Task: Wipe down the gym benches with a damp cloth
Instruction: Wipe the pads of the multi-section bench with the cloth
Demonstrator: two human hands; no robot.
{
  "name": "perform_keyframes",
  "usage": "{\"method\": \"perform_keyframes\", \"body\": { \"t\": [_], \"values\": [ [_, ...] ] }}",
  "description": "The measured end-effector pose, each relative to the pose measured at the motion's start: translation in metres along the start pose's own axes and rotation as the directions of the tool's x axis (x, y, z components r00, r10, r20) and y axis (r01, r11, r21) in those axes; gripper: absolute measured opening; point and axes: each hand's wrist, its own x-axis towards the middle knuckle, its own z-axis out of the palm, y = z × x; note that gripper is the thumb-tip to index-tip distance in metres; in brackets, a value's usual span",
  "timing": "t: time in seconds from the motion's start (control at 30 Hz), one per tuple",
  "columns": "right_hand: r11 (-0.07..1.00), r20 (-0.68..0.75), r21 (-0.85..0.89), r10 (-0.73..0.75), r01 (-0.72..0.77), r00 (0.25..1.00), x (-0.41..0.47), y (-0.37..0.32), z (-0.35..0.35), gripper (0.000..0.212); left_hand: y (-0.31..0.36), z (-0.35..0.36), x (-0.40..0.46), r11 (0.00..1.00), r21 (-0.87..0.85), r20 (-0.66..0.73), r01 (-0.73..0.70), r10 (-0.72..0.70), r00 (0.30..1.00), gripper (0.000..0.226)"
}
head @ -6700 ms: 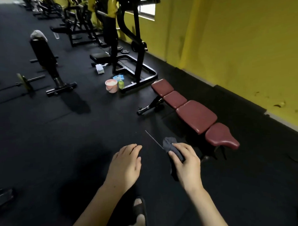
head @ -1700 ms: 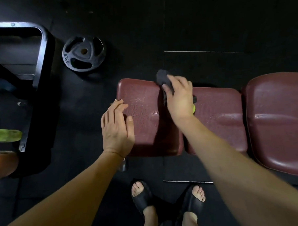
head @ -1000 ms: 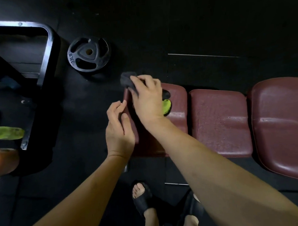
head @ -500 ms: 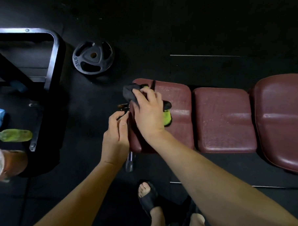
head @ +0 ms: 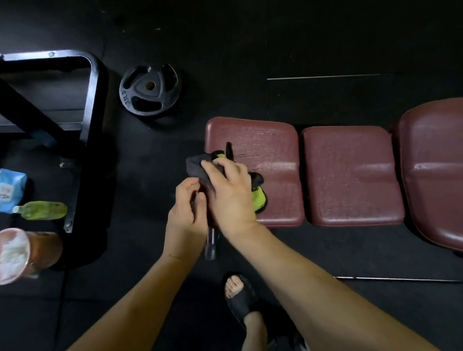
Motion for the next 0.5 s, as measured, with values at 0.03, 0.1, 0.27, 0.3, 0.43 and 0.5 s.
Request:
{"method": "perform_keyframes", "body": {
  "t": [0.03,0.1,0.27,0.3,0.43,0.5],
  "values": [
    [1.0,0.016,0.016,-0.025,0.024,1.0,-0.001,0.01,-0.004,0.038,0.0,0.0,-0.002,1.0,-0.003,-0.006,-0.003,0.003,1.0,0.03],
    [0.999,-0.007,-0.042,-0.001,0.0,1.0,-0.007,0.05,-0.02,0.039,0.0,0.0,-0.005,0.999,0.015,-0.009,-0.03,0.03,1.0,0.031],
    [0.928,-0.089,-0.143,0.333,-0.343,0.939,-0.028,0.103,-0.057,0.035,-0.001,0.001,-0.009,1.0,0.017,0.001,-0.023,0.023,1.0,0.035],
    [0.921,-0.112,-0.147,0.346,-0.36,0.931,-0.027,0.091,-0.051,0.035,-0.001,0.001,-0.01,0.999,0.026,-0.007,-0.024,0.024,1.0,0.035],
    [0.996,-0.014,-0.05,0.079,-0.08,0.997,-0.031,0.023,-0.017,0.038,-0.001,-0.011,-0.014,0.997,0.075,-0.059,0.019,-0.015,0.998,0.034],
    [0.998,0.084,0.011,-0.07,0.069,0.994,-0.041,0.011,-0.017,0.04,-0.001,-0.017,-0.015,0.992,0.114,-0.078,0.05,-0.042,0.996,0.035]
  ]
}}
